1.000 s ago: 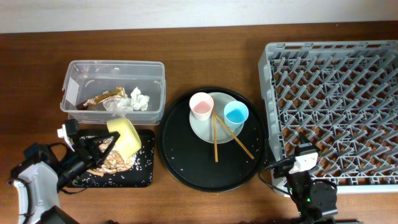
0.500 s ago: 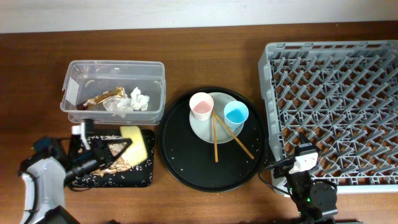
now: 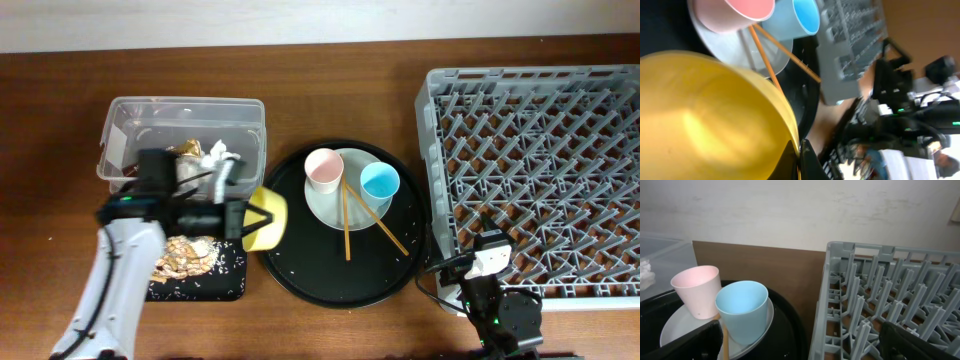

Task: Sort waste into correct bins and load items into the dishwasher rack
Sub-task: 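Carry the yellow bowl with the left gripper onto the round black tray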

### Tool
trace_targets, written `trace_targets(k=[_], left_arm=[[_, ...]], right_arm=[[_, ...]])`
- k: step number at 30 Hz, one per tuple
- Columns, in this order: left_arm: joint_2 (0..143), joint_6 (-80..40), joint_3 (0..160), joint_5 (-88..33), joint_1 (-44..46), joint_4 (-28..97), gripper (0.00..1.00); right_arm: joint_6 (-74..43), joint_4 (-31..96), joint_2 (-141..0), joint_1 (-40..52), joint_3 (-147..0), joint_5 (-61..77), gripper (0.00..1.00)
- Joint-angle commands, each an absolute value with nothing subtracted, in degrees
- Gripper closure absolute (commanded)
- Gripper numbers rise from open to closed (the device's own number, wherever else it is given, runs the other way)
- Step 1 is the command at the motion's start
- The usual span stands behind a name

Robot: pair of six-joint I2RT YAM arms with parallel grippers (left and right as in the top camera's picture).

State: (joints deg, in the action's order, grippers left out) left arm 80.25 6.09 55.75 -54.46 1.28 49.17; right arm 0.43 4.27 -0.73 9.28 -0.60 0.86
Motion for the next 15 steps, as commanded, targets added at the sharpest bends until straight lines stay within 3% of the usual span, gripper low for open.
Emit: trace_targets(k=[1, 6, 15], left_arm=[[80.34, -7.46, 56.84, -40.10, 11.46, 44.27, 1.00], [80.34, -17.43, 56.84, -23.29, 25.47, 40.32, 1.00], [80.36, -24.12, 56.84, -0.89, 43.16, 37.93, 0.99]], right_arm=[[0.60, 4.58, -0.32, 8.93, -0.32, 0.38, 0.02], [0.60, 4.58, -0.32, 8.93, -0.32, 0.38, 0.02], [0.60, 4.58, -0.32, 8.93, -0.32, 0.38, 0.02]])
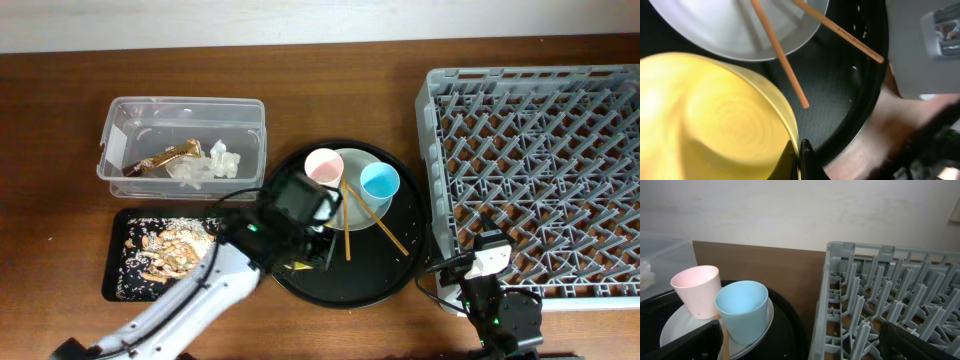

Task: Sort waste into correct bins and load items into the dishwasher rack
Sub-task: 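Carry the yellow bowl with the left gripper onto the round black tray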

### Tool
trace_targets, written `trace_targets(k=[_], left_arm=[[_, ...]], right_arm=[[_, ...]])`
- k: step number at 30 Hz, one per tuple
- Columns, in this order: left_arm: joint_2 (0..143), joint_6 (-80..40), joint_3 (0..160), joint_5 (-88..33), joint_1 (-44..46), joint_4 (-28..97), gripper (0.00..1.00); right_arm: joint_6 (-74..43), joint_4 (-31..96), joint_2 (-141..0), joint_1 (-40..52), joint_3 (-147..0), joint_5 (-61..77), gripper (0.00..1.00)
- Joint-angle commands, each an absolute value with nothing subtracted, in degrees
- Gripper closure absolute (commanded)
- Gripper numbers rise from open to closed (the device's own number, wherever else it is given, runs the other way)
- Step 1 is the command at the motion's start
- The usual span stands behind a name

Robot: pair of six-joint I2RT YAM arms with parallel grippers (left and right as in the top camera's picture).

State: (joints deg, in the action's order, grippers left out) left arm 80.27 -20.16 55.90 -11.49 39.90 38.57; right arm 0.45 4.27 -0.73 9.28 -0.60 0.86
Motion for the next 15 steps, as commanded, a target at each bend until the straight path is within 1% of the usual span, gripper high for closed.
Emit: trace_targets(k=[1, 4, 15], left_arm=[[80.36, -24.91, 56.84, 0.75, 44.01, 37.95, 1.00], [80.90, -25.30, 56.84, 2.98, 45.08, 37.87, 1.00], [89.34, -25.26, 56.84, 3.03, 45.10, 36.93, 1.00]], right_arm=[[0.60, 4.56, -0.40, 8.93, -0.32, 0.38, 0.02], [0.60, 4.58, -0.58, 8.93, -0.32, 0.38, 0.02], [0.60, 4.56, -0.73, 8.93, -0.32, 0.38, 0.02]])
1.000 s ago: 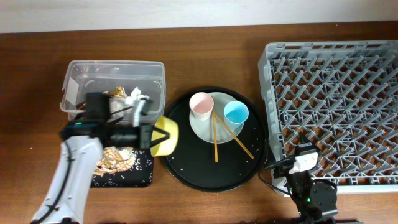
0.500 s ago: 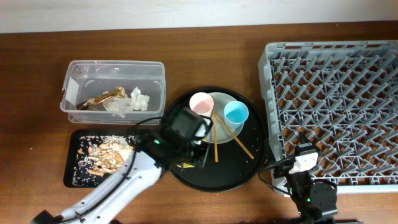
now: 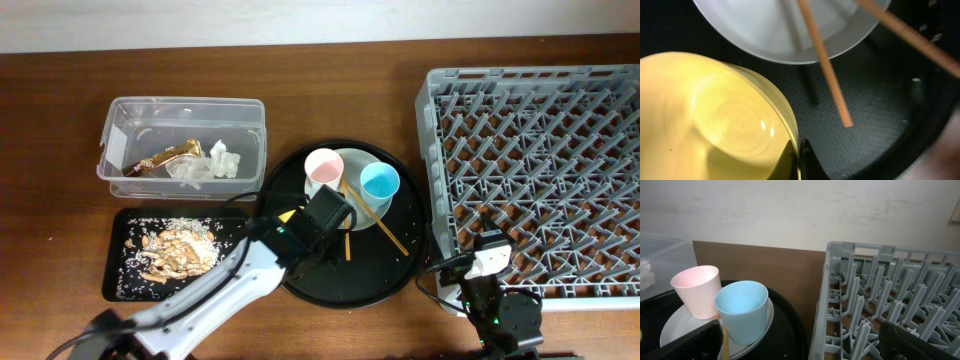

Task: Sort waste into correct bins and load items into the dishwasher rack
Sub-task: 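Carry the yellow bowl with the left gripper onto the round black tray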

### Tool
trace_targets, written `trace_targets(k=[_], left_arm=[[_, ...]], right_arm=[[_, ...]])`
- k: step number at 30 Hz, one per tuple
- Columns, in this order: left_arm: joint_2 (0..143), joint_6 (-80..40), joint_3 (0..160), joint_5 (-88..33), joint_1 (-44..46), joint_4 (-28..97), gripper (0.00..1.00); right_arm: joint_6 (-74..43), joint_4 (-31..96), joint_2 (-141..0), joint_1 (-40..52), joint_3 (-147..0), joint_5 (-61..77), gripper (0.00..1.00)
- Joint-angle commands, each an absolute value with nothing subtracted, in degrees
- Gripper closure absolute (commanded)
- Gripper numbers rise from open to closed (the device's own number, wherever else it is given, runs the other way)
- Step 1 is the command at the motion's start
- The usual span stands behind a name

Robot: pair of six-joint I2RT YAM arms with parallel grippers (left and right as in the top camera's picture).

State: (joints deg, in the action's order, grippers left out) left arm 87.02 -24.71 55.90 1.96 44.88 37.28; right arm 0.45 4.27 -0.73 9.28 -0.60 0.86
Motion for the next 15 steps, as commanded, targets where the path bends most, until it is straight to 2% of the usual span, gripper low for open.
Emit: trace_targets(k=[1, 3, 5, 8, 11, 15], left_arm=[[89.65, -25.28, 56.84, 2.98, 45.10, 36.88, 1.00], [89.67, -25.26, 56.84, 2.98, 45.10, 37.04, 0.97], [89.67, -25.23, 56.84, 3.03, 45.10, 37.26, 0.72], [89.67, -25.23, 56.84, 3.03, 45.10, 37.82, 0.69], [89.65, -25.21, 56.86, 3.05, 45.06, 38.11, 0.61], [89.25, -24.10, 58.39, 3.01, 44.99, 38.76, 0.59]], right_arm=[[0.60, 4.58, -0.73, 8.93, -0.32, 0.38, 0.02], [0.60, 4.58, -0.73, 8.93, -0.32, 0.38, 0.01], [0.60, 4.58, -0.73, 8.93, -0.32, 0.38, 0.02], [0.60, 4.58, -0.73, 8.93, -0.32, 0.38, 0.01], [0.60, 4.58, -0.73, 8.93, -0.32, 0.38, 0.02], [0.60, 4.58, -0.73, 8.93, -0.32, 0.38, 0.02]])
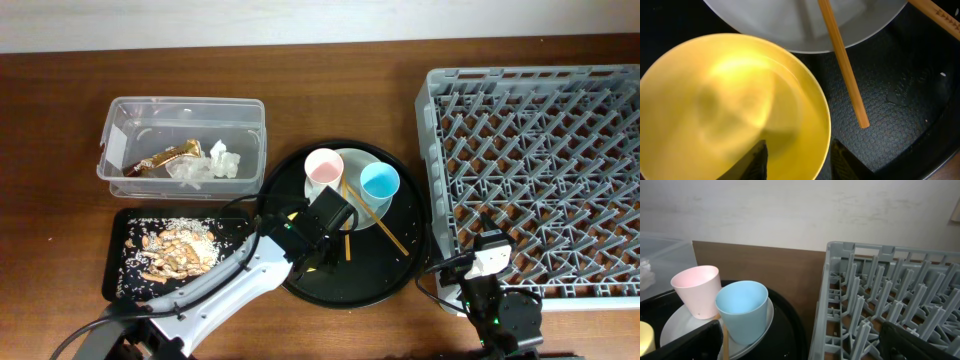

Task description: Sort waste into correct bins and load items into the dishwasher rack

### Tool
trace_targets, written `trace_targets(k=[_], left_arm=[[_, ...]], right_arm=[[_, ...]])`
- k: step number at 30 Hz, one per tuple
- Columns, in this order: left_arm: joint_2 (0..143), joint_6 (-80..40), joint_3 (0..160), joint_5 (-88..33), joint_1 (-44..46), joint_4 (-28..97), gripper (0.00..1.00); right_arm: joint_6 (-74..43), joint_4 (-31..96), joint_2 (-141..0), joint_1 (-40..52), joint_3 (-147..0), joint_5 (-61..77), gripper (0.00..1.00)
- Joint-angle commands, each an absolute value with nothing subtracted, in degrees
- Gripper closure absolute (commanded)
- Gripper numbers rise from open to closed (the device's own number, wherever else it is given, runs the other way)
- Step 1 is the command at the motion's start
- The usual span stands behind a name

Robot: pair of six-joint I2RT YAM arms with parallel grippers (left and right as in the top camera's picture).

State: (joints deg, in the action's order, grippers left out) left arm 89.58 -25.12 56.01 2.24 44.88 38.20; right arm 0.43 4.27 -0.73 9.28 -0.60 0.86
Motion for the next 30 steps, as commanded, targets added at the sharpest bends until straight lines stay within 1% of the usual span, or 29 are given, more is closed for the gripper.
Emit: trace_targets(k=[1, 7, 8, 9, 10, 16, 22, 23, 24, 25, 27, 28, 30], left_arm=[[88.86, -23.97, 58.94, 3.03, 44.95, 39.09, 0.59], [84.53, -23.88, 64.73, 3.05, 44.66, 41.89, 0.57], [83.66, -23.59, 65.47, 3.03, 44.58, 42.22, 0.53], [82.41, -23.49, 66.46, 3.05, 44.56, 42.96, 0.47], [81.58, -23.24, 66.98, 3.03, 44.40, 43.51, 0.46], [78.78, -22.44, 67.33, 3.90, 41.91, 43.86, 0.46], [78.85, -22.46, 67.20, 3.92, 42.26, 48.42, 0.46], [78.85, -22.46, 67.20, 3.92, 42.26, 48.25, 0.46], [78.85, -22.50, 67.20, 3.90, 42.26, 47.62, 0.46], [78.85, -23.33, 67.20, 3.90, 42.26, 47.03, 0.46], [78.85, -24.03, 67.20, 3.90, 42.26, 46.74, 0.46], [78.85, -24.01, 67.20, 3.92, 42.26, 46.72, 0.46], [78.85, -23.99, 67.20, 3.97, 42.22, 46.72, 0.46]], right_arm=[[0.60, 4.56, -0.73, 8.93, -0.32, 0.38, 0.02], [0.60, 4.58, -0.73, 8.93, -0.32, 0.38, 0.02], [0.60, 4.58, -0.73, 8.93, -0.32, 0.38, 0.02], [0.60, 4.58, -0.73, 8.93, -0.32, 0.38, 0.02], [0.60, 4.56, -0.73, 8.93, -0.32, 0.38, 0.02], [0.60, 4.56, -0.73, 8.93, -0.32, 0.38, 0.02], [0.58, 4.08, -0.73, 8.93, -0.32, 0.62, 0.02], [0.51, 3.77, -0.73, 8.93, -0.32, 1.72, 0.02], [-1.08, 4.05, -0.73, 8.93, -0.32, 6.59, 0.02], [-2.13, 3.60, -0.73, 8.97, -0.32, 8.64, 0.02], [-5.65, 0.49, -0.73, 8.97, -0.32, 12.64, 0.02], [-8.38, -1.98, -0.73, 8.97, -0.34, 17.78, 0.02], [-14.24, -0.51, -0.73, 8.97, -2.39, 22.22, 0.02]])
